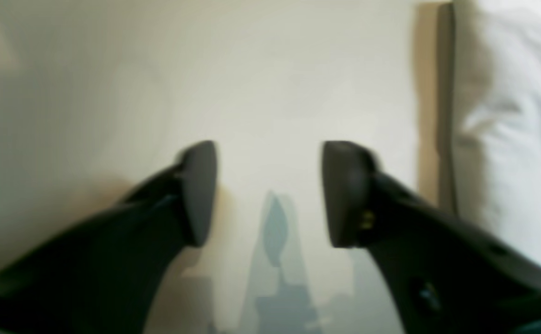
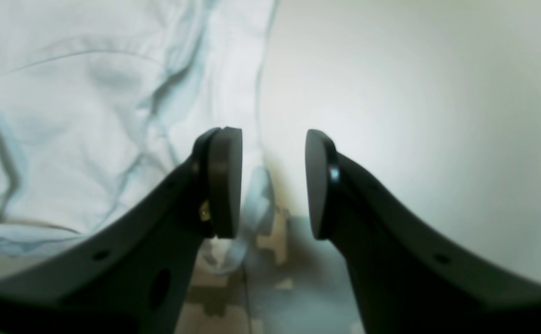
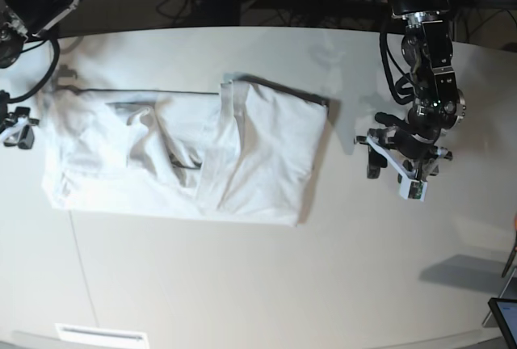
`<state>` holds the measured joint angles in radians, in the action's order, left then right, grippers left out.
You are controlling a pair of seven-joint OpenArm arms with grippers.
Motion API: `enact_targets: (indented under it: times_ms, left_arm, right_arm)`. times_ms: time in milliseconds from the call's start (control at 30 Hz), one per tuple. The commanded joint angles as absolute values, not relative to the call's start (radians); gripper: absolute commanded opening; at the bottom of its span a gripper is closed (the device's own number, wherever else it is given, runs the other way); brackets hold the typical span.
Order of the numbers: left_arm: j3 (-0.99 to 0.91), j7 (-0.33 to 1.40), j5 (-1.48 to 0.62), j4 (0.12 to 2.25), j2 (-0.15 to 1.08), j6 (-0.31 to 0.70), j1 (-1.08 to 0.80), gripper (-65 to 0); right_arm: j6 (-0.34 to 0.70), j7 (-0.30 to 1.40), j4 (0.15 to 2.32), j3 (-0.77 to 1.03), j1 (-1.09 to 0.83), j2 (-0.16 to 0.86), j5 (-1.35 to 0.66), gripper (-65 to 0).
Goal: Fold the T-shirt properly
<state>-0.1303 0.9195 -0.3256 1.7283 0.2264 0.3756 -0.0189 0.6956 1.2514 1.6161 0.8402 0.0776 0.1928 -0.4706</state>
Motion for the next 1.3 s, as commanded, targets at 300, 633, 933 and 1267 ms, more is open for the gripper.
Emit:
enact_targets:
  times_ms: [300, 633, 933, 1267]
  left_arm:
    - [-0.174, 0.900, -0.332, 1.534, 0.231, 0.492, 0.038, -25.4]
    - [-0.176, 0.901, -0.513, 1.483, 0.223, 0.587, 0.041, -49.9]
    - [-0.185, 0.901, -0.615, 1.399, 0.223, 0.588, 0.045, -65.0]
    - [-0.173, 0.901, -0.723, 1.343, 0.236, 0.590, 0.065, -65.0]
  right_arm:
    - [0.698, 1.245, 1.581, 0.843, 0.093, 0.223, -0.519, -36.4]
    - [0.698, 1.271, 1.578, 0.940, 0.088, 0.243, -0.656, -24.4]
    - [0.698, 1.296, 1.248, 0.961, 0.099, 0.351, -0.848, -24.4]
    - [0.698, 1.302, 1.090, 0.941, 0.104, 0.437, -0.990, -20.9]
